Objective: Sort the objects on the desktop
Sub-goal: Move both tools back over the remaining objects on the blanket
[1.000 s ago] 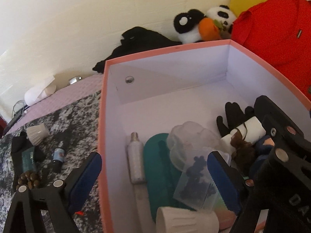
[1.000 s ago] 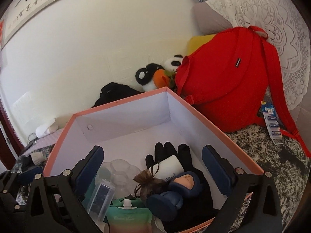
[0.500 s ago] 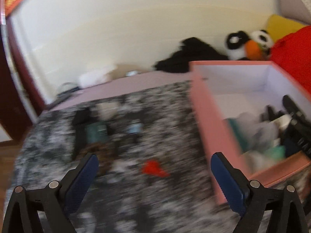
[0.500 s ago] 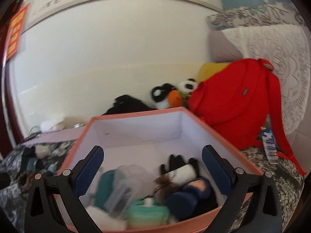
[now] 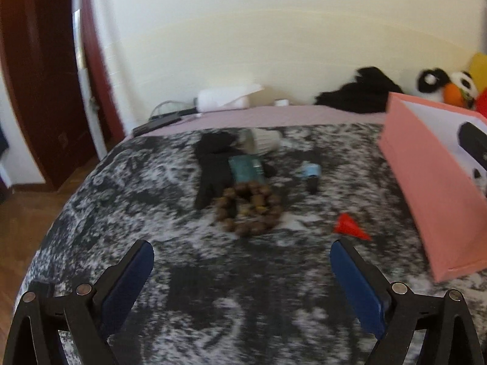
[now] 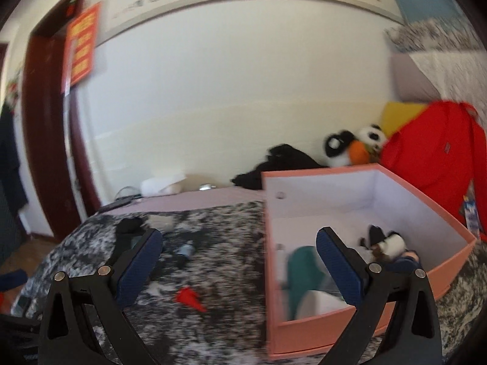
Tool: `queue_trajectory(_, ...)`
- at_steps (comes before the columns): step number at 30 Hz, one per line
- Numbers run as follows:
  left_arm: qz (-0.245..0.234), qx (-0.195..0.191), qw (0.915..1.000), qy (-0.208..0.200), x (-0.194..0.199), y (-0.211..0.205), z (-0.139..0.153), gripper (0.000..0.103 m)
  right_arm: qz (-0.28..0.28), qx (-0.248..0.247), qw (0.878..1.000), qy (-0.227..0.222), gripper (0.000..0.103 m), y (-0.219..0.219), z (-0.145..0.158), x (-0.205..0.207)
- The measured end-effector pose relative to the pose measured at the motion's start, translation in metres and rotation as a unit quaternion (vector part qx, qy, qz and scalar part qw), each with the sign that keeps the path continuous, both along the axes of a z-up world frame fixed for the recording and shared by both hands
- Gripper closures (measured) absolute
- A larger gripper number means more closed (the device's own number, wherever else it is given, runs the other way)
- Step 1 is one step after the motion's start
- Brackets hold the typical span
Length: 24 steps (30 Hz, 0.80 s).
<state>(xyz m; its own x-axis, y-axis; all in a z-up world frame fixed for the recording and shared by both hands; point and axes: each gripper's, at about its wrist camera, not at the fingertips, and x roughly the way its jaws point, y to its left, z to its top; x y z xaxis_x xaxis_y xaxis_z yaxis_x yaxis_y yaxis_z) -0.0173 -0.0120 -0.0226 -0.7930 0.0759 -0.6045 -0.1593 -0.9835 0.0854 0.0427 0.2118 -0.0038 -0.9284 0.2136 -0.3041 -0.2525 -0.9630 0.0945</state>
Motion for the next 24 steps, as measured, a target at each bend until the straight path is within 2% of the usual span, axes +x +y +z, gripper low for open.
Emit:
queue_trajectory(2,0.016,-0.011,0.9995,-0.025,-0.013,-0.014,-0.009,0.006,0.019,0.025,1.000,0.003,0.000,-0.023,-0.003,-0.002)
queue_trajectory(8,0.050,-0.025,0.9984,-0.007,-0.026,-0.044,-0.011,0.006,0.076,0.127,0.989,-0.009,0.000,-0.091,-0.023,-0.011)
queue_trajectory(11,0.052,-0.031,0.9980,-0.013,-0.030,-0.045,-0.016,0.006,0.102,0.163,0.980,-0.042,0.000,-0.116,-0.041,-0.023)
queue_trajectory(13,0.053,-0.035,0.9978,-0.018,-0.031,-0.045,-0.019,0.006,0.114,0.167,0.977,-0.066,0.000,-0.121,-0.052,-0.032)
queue_trajectory(16,0.054,-0.040,0.9974,-0.024,-0.034,-0.044,-0.024,0.006,0.141,0.150,0.973,-0.102,0.000,-0.125,-0.067,-0.044)
queue_trajectory(20,0.055,-0.048,0.9968,-0.033,-0.037,-0.043,-0.030,0.006,0.165,0.071,0.974,-0.137,0.000,-0.109,-0.079,-0.058)
queue_trajectory(24,0.056,-0.053,0.9961,-0.044,-0.041,-0.042,-0.036,0.006,0.150,0.019,0.975,-0.163,0.000,-0.084,-0.091,-0.076)
